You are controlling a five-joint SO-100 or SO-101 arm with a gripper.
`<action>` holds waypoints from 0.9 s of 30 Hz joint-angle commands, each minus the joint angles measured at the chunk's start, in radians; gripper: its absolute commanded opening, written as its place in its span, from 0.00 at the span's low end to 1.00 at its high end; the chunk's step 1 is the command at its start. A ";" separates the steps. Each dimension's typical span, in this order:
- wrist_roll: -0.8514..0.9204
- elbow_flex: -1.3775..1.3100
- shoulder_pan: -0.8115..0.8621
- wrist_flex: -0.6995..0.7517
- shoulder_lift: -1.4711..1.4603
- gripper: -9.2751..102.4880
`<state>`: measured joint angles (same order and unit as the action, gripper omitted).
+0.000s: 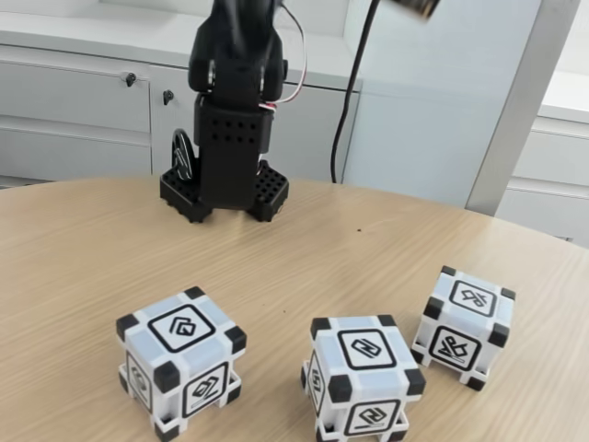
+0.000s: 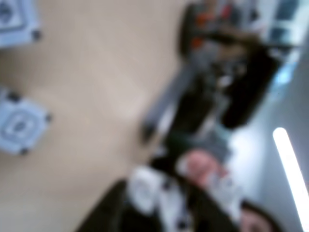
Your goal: Stack cubes from left to right.
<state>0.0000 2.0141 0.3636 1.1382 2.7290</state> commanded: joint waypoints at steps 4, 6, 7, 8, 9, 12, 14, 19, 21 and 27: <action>0.017 -0.192 -0.176 0.005 -0.216 0.23; 0.008 -0.238 -0.225 0.015 -0.311 0.24; 0.012 -0.261 -0.245 0.034 -0.357 0.25; 0.018 -0.284 -0.264 0.055 -0.405 0.25; 0.029 -0.308 -0.282 0.083 -0.453 0.25; 0.098 -0.383 -0.354 0.189 -0.583 0.26; 0.166 -0.436 -0.417 0.268 -0.658 0.27; 0.233 -0.577 -0.555 0.462 -0.762 0.29; 0.247 -0.617 -0.577 0.520 -0.782 0.29; 0.353 -0.641 -0.574 0.571 -0.900 0.32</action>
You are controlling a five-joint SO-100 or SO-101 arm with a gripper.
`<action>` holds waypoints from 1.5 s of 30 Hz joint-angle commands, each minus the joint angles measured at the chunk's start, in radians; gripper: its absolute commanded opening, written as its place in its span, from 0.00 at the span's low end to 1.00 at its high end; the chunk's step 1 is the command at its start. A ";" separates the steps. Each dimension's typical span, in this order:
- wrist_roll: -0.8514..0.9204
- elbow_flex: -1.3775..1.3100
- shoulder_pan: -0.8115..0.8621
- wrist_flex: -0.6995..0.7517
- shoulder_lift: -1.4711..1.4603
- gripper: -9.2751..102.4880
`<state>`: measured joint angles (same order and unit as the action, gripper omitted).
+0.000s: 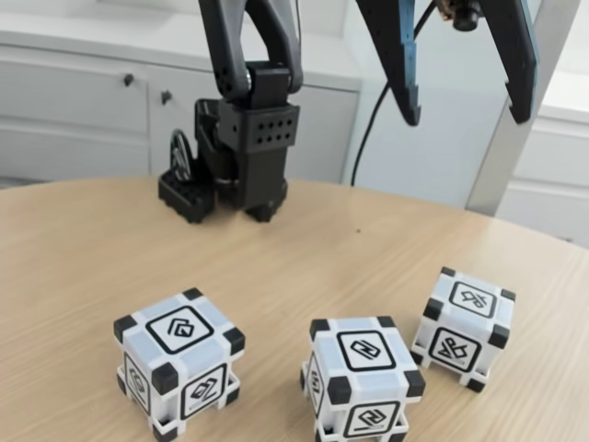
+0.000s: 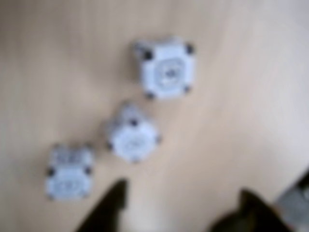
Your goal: Stack cubes from left to right.
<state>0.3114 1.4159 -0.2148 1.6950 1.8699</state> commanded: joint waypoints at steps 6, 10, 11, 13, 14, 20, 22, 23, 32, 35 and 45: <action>0.106 -0.043 0.011 0.011 -0.210 0.35; 0.138 -0.044 0.011 0.006 -0.267 0.37; 0.146 -0.044 0.008 0.006 -0.276 0.38; 0.143 -0.046 -0.003 0.005 -0.293 0.38; 0.143 -0.046 -0.005 0.005 -0.299 0.39; 0.163 -0.077 -0.005 0.003 -0.313 0.40; 0.155 -0.114 -0.006 0.003 -0.324 0.40; 0.156 -0.132 -0.006 0.003 -0.334 0.40; 0.161 -0.252 -0.006 0.005 -0.551 0.40; 0.175 -0.252 -0.006 0.005 -0.584 0.40; 0.209 -0.253 -0.006 0.003 -0.603 0.41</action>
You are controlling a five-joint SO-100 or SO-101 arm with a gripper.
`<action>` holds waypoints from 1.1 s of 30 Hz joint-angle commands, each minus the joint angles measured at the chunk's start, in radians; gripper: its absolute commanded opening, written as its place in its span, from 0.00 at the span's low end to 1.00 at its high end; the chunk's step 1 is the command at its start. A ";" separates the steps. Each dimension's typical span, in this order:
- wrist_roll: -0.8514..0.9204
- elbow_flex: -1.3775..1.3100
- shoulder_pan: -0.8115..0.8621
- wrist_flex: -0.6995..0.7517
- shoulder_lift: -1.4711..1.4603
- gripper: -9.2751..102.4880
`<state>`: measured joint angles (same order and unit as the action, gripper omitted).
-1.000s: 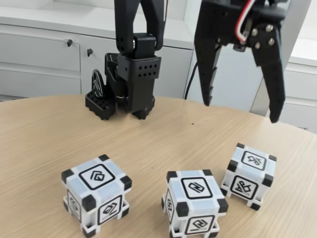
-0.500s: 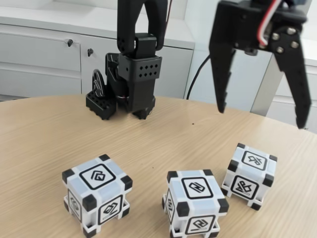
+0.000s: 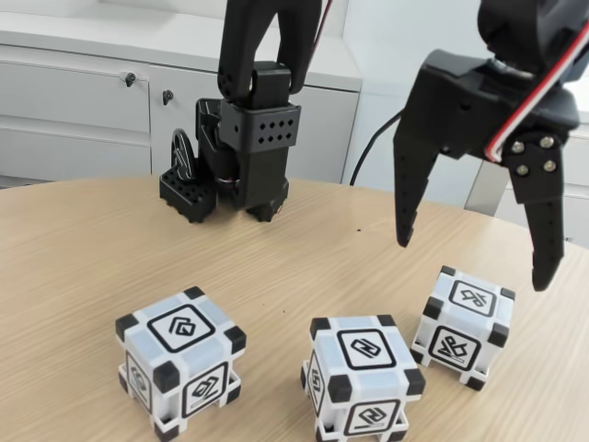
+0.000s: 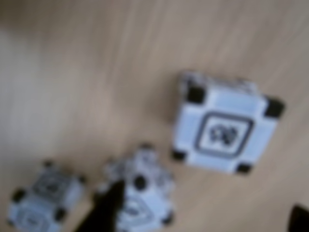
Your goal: Stack cubes from left to right.
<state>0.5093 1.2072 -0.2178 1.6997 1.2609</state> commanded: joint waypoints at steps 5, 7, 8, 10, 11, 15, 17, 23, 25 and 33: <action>0.028 -0.044 -0.005 -0.002 0.005 0.41; 0.031 -0.044 -0.006 -0.002 0.005 0.41; 0.037 -0.044 -0.006 -0.002 0.003 0.42; 0.037 -0.044 -0.017 -0.002 -0.020 0.42; 0.034 -0.048 -0.025 -0.002 -0.038 0.42; 0.023 -0.048 -0.029 -0.002 -0.098 0.41; 0.023 -0.048 -0.029 -0.002 -0.104 0.41; 0.008 -0.046 -0.029 -0.066 -0.109 0.41; 0.008 -0.046 -0.029 -0.110 -0.109 0.41; 0.046 -0.032 -0.028 -0.144 -0.109 0.41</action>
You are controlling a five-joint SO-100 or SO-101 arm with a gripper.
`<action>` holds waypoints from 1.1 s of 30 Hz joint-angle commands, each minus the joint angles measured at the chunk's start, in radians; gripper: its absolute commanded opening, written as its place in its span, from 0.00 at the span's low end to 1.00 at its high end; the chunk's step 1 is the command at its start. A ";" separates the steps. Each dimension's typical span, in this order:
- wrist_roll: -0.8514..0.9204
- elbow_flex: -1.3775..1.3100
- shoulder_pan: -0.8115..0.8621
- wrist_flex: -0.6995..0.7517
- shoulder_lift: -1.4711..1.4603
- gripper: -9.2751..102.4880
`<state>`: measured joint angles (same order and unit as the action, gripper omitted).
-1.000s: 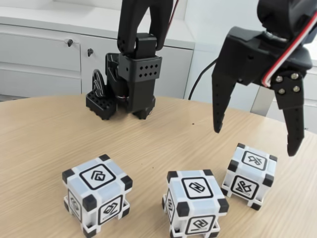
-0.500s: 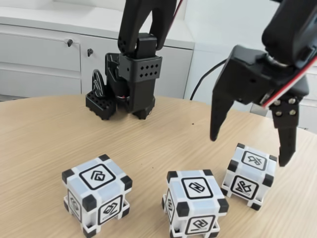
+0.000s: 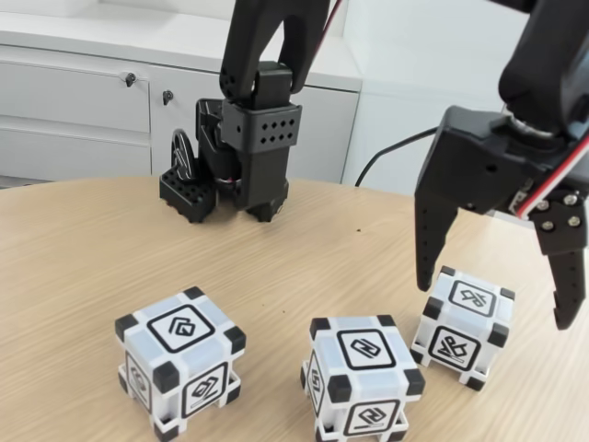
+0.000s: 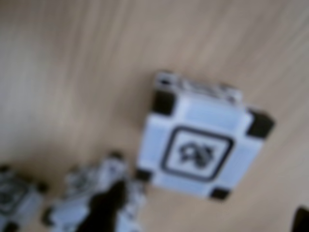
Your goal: Stack cubes from left to right.
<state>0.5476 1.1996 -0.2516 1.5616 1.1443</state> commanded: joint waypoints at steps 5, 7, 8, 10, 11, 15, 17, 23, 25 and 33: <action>-0.006 -0.020 0.005 0.000 0.008 0.41; -0.011 -0.020 0.005 0.006 -0.005 0.41; -0.017 -0.020 0.005 0.006 -0.012 0.41; -0.017 -0.020 0.005 0.002 -0.040 0.41; -0.014 -0.020 0.005 0.002 -0.057 0.41; -0.020 -0.020 0.005 -0.005 -0.123 0.41; -0.020 -0.020 0.005 -0.005 -0.146 0.41; 0.000 -0.031 0.005 -0.005 -0.169 0.39; 0.014 -0.034 0.005 -0.006 -0.169 0.39; -0.008 -0.032 -0.086 -0.006 -0.169 0.39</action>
<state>0.5630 1.1996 -0.3068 1.5478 0.9679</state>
